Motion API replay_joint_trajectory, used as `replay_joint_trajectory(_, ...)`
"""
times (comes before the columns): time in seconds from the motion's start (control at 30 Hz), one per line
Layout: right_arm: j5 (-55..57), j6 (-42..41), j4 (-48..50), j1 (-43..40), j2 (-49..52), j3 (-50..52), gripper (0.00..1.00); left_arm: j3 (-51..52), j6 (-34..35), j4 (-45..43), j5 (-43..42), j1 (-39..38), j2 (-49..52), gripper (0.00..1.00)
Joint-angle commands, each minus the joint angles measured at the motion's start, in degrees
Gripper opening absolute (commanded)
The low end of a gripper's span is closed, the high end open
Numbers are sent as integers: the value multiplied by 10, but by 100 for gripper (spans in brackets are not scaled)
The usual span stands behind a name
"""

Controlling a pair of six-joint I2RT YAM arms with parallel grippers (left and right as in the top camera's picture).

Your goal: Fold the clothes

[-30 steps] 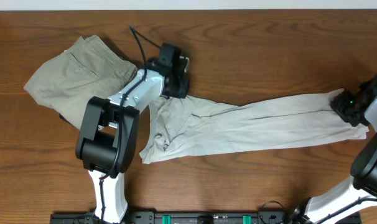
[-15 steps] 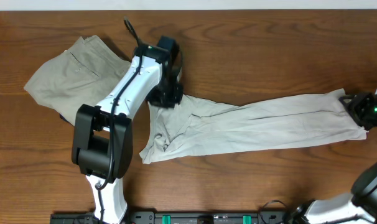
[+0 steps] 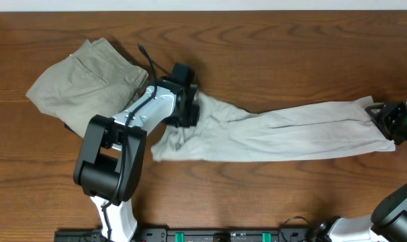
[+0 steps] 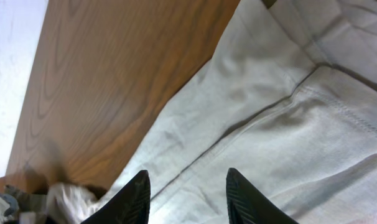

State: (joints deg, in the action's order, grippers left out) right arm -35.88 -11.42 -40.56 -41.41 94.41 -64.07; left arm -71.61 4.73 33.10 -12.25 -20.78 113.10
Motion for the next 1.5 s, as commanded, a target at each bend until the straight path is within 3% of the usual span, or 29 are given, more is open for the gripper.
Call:
replay_joint_trajectory(0.0,6,8,-7,-2,-9,-10,38,13,-42,-53,57,12,32,6)
replay_joint_trajectory(0.17,55,8,-8,-2,-9,-10,41,4,-22,-97,74,50,36,6)
replay_joint_trajectory(0.33,155,43,0,-2,-6,-10,54,-15,5,-47,93,104,36,6)
replay_joint_trajectory(0.43,164,45,15,-3,2,-10,57,-15,2,-36,80,122,36,6)
replay_joint_trajectory(0.47,165,52,23,-3,6,-10,59,-15,2,-38,68,125,36,11)
replay_joint_trajectory(0.53,164,66,35,-3,17,-10,64,-18,2,-40,41,126,36,33)
replay_joint_trajectory(0.6,164,89,37,-3,31,-10,65,-23,3,-36,34,124,35,45)
replay_joint_trajectory(0.7,162,105,41,-2,66,-10,68,-33,2,-26,34,119,32,54)
replay_joint_trajectory(0.73,155,113,41,-2,79,-10,68,-38,3,-21,34,119,30,60)
replay_joint_trajectory(0.93,86,154,49,2,147,-10,70,-98,2,44,34,118,0,70)
replay_joint_trajectory(1.13,86,189,48,25,161,-10,64,-157,3,107,34,118,-59,71)
replay_joint_trajectory(1.2,86,200,44,38,161,-10,59,-162,3,113,34,118,-82,71)
replay_joint_trajectory(1.47,110,223,10,68,162,-10,54,-162,2,117,35,118,-152,71)
